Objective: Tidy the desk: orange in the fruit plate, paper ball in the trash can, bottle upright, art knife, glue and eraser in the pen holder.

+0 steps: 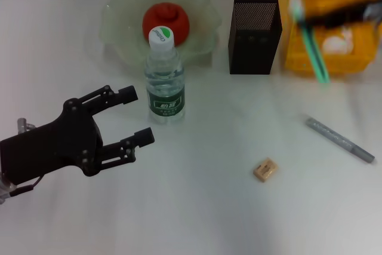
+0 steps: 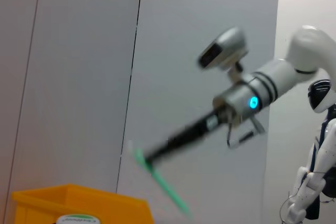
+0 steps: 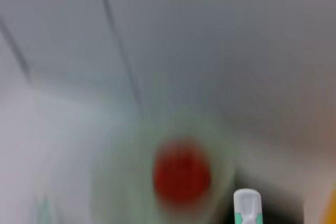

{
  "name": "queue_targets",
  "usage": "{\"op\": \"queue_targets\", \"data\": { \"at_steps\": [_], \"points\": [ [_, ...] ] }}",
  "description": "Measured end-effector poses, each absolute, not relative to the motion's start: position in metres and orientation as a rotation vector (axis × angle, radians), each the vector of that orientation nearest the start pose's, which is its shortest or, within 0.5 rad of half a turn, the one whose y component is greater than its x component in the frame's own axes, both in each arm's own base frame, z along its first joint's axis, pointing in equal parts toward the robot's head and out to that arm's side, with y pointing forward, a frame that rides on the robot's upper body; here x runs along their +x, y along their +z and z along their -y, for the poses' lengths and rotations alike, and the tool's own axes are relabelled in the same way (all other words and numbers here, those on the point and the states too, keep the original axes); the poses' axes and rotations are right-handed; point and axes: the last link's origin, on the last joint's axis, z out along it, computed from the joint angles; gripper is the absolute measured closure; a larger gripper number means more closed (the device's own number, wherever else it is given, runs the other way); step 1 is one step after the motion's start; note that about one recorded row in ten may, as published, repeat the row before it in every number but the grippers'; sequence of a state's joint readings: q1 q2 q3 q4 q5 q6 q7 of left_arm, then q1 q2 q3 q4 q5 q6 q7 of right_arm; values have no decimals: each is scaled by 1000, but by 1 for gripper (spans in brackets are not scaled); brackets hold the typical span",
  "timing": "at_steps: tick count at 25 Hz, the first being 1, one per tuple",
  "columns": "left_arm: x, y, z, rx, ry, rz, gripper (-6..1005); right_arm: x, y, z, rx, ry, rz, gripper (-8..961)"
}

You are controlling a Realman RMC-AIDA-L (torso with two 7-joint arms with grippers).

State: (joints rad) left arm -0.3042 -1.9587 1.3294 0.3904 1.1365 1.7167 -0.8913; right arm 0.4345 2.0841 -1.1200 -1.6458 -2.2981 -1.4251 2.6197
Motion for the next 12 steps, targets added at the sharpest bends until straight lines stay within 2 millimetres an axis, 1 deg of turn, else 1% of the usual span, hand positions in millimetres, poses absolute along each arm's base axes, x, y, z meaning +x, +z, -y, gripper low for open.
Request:
{"op": "queue_targets", "data": {
  "at_steps": [1,2,3,4,5,6,7,8,10,12],
  "points": [
    [-280,-2,-250,-2584,-1190,321,203,157,95,-359,-2330,371,-964,780],
    [-280,-2,-250,-2584,-1191,321,203,155,111,-360,-2284,696,-836,780],
    [-279,-3,-250,-2583,-1192,323,203,155,111,-360,-2284,696,-836,780],
    [-279,-3,-250,-2583,-1192,323,203,162,116,-364,-2223,931,-740,780],
    [-279,-3,-250,-2583,-1192,323,203,162,116,-364,-2223,931,-740,780],
    [-279,-4,-250,-2583,-1191,324,203,170,113,-369,-2187,1048,-711,780],
    [-278,-5,-251,-2584,-1192,322,203,190,98,-379,-2114,1193,-723,780],
    [-278,-5,-251,-2584,-1193,321,203,190,98,-379,-2114,1193,-723,780],
    [-277,-5,-252,-2585,-1194,320,203,211,80,-390,-2027,1283,-794,780],
    [-276,-6,-252,-2586,-1196,317,203,225,65,-401,-1945,1318,-883,779]
  ]
}}
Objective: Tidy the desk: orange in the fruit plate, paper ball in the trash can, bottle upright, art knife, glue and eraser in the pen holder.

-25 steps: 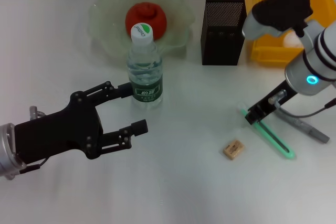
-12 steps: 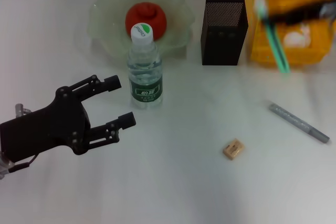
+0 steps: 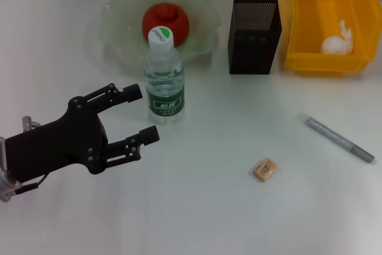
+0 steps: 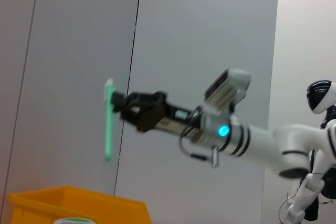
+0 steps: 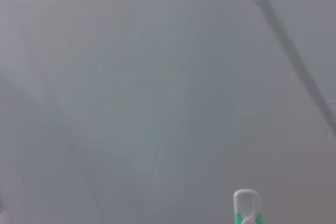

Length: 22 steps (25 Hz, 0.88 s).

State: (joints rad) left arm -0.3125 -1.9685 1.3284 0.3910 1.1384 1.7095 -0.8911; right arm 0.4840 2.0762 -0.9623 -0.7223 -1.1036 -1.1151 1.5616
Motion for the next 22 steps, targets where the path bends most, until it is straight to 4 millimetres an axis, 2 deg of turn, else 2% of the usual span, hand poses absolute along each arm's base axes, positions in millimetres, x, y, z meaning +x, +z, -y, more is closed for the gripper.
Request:
{"op": "queue_targets", "data": {
  "at_steps": [2,3,7,12,20,22],
  "points": [
    [-276,-6,-252,-2586,-1197,316,203,240,38,-410,-1909,1257,-982,779],
    [-276,-6,-252,-2586,-1197,316,203,240,38,-410,-1909,1257,-982,779],
    [-274,-7,-253,-2586,-1201,309,203,251,9,-417,-1904,1123,-1100,779],
    [-272,-8,-254,-2589,-1206,298,203,253,-8,-413,-1952,1052,-1144,765],
    [-270,-8,-257,-2590,-1203,285,204,252,-12,-406,-1984,1085,-1162,654],
    [-270,-8,-257,-2593,-1202,285,204,245,-4,-400,-2042,1153,-1141,627]
  ]
}}
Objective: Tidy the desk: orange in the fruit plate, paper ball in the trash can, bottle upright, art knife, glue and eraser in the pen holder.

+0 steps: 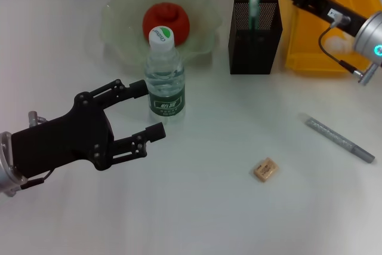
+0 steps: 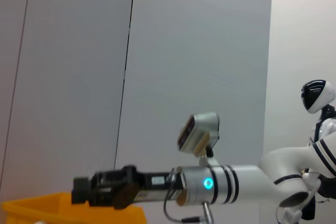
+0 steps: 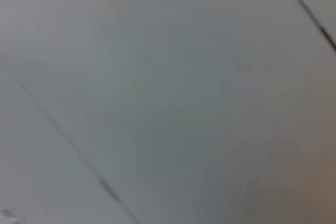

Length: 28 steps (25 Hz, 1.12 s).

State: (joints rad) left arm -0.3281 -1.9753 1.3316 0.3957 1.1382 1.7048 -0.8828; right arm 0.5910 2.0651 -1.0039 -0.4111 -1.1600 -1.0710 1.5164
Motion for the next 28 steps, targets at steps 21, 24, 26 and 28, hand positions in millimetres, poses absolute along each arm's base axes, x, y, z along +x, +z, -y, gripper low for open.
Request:
{"op": "queue_targets", "data": {
  "at_steps": [21,24,26,28],
  "points": [
    [-273,-8,-254,-2624,-1196,332,204,93,87,-301,-2629,-159,-737,420],
    [-272,-9,-254,-2624,-1197,333,203,101,60,-307,-2672,-311,-793,364],
    [-272,-9,-255,-2624,-1198,333,203,111,42,-314,-2674,-410,-838,326],
    [-272,-10,-255,-2624,-1197,333,203,122,21,-319,-2685,-506,-880,288]
  ]
}}
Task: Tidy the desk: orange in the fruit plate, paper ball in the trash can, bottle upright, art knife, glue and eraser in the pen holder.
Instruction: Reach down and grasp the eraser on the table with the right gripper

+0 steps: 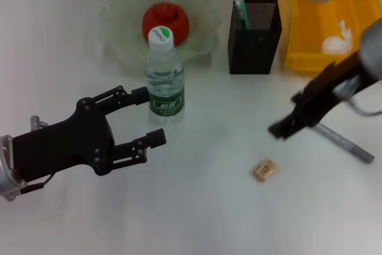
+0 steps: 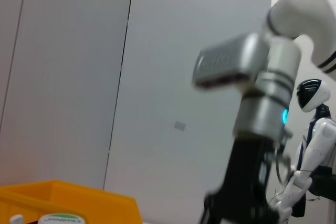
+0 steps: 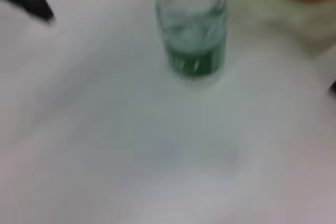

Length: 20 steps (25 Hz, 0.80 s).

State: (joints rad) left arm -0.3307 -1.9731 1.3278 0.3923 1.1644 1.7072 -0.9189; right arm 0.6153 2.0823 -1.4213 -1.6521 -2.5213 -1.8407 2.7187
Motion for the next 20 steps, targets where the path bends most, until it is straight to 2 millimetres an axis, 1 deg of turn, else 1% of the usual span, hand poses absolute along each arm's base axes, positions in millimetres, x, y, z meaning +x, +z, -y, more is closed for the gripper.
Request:
{"op": "queue_targets", "data": {
  "at_steps": [4,6,7,8,13,20],
  "points": [
    [-272,-10,-255,-2622,-1194,335,203,138,-15,-320,-2722,-654,-925,185],
    [-271,-11,-255,-2622,-1193,334,203,143,-29,-320,-2730,-698,-927,185],
    [-271,-12,-255,-2622,-1192,334,203,148,-41,-319,-2735,-726,-922,185],
    [-271,-13,-255,-2624,-1191,335,203,148,-41,-319,-2735,-726,-922,185],
    [-269,-16,-255,-2622,-1190,336,203,156,-58,-319,-2727,-769,-918,185],
    [-268,-17,-256,-2614,-1196,338,203,160,-64,-322,-2712,-764,-923,186]
  ]
}}
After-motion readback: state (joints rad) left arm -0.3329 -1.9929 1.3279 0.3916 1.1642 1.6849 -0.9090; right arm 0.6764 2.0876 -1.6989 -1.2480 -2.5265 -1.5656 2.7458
